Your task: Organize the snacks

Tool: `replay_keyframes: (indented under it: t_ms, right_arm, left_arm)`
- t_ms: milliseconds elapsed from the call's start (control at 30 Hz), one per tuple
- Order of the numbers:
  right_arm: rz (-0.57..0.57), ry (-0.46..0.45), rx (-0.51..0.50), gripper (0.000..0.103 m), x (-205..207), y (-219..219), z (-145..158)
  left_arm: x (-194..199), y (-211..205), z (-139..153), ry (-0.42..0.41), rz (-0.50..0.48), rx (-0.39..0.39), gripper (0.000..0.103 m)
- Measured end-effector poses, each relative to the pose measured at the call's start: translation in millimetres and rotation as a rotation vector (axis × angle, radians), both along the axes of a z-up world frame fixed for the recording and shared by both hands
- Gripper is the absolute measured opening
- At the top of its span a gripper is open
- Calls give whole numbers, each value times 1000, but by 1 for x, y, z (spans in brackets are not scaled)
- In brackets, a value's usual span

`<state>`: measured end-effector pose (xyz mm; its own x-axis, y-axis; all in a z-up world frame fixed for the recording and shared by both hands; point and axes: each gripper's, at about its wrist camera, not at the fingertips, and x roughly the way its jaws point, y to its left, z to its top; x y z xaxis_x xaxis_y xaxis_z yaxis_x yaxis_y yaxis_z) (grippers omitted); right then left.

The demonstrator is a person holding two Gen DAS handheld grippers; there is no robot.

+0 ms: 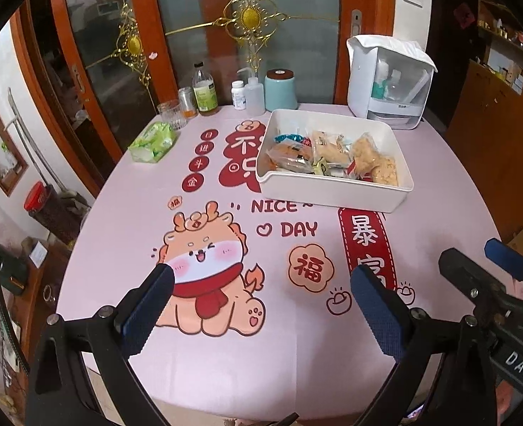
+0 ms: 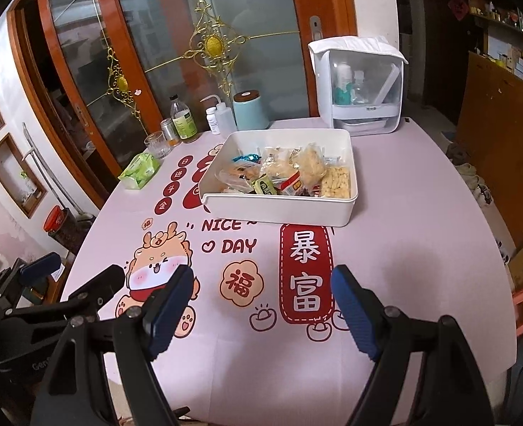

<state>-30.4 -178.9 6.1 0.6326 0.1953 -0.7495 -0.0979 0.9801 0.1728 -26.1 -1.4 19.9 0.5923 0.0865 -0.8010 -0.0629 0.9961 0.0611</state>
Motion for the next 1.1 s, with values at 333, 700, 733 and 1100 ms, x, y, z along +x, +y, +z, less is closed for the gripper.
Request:
replay_keyframes:
  t_ms: [333, 700, 733, 1100]
  right_arm:
    - [14, 8, -19, 81, 0, 8, -2]
    - [13, 30, -22, 80, -1, 10, -7]
    - [13, 31, -20, 80, -1, 10, -8]
    - [17, 33, -23, 80, -2, 14, -10]
  left_arm:
    - [4, 4, -1, 12, 0, -3, 99]
    - [2, 10, -4, 25, 3, -17, 99]
    - [2, 11, -4, 25, 3, -16, 99]
    - [-1, 13, -5, 29, 14, -19, 99]
